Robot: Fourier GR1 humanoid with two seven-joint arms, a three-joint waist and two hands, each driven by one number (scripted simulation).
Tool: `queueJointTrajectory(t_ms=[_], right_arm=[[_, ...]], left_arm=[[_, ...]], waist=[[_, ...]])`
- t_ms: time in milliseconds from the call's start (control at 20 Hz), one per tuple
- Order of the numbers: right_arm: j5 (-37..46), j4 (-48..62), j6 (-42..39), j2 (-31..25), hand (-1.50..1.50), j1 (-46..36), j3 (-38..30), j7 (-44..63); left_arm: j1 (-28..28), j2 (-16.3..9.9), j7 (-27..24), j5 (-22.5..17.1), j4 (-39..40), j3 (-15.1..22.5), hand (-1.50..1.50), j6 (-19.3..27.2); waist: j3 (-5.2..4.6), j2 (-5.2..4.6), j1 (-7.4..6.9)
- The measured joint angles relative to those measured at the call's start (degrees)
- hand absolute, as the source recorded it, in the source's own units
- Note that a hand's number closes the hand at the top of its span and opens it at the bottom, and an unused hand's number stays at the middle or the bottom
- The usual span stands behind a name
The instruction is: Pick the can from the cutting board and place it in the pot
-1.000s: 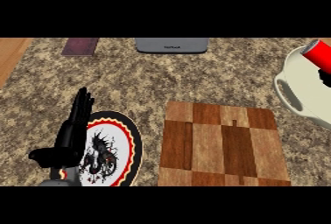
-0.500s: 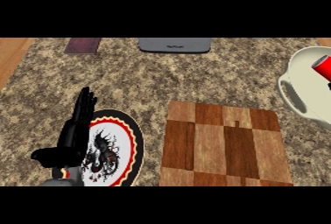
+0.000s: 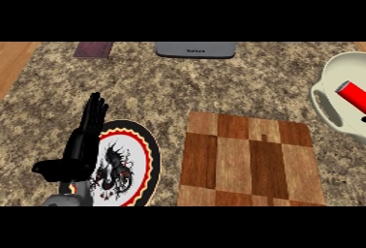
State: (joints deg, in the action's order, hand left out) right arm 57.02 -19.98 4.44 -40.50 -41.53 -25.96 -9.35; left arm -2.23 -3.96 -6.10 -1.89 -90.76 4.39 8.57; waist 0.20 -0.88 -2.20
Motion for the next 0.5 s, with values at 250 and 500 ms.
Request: queueJointTrajectory(t_ms=[250, 500], right_arm=[[-8.1, 1.3, 0.1, 0.6, -1.5, -1.7, -7.2, -7.8], [-18.5, 1.8, -1.9, -0.3, -1.5, -2.8, -16.6, -14.4]], left_arm=[[0.6, 0.6, 0.1, 0.7, -0.1, 0.5, 0.0, 0.7], [1.3, 0.6, -0.1, 0.7, -0.4, 0.3, 0.0, 0.9]], waist=[[0.11, 0.14, 0.45], [0.09, 0.3, 0.92]])
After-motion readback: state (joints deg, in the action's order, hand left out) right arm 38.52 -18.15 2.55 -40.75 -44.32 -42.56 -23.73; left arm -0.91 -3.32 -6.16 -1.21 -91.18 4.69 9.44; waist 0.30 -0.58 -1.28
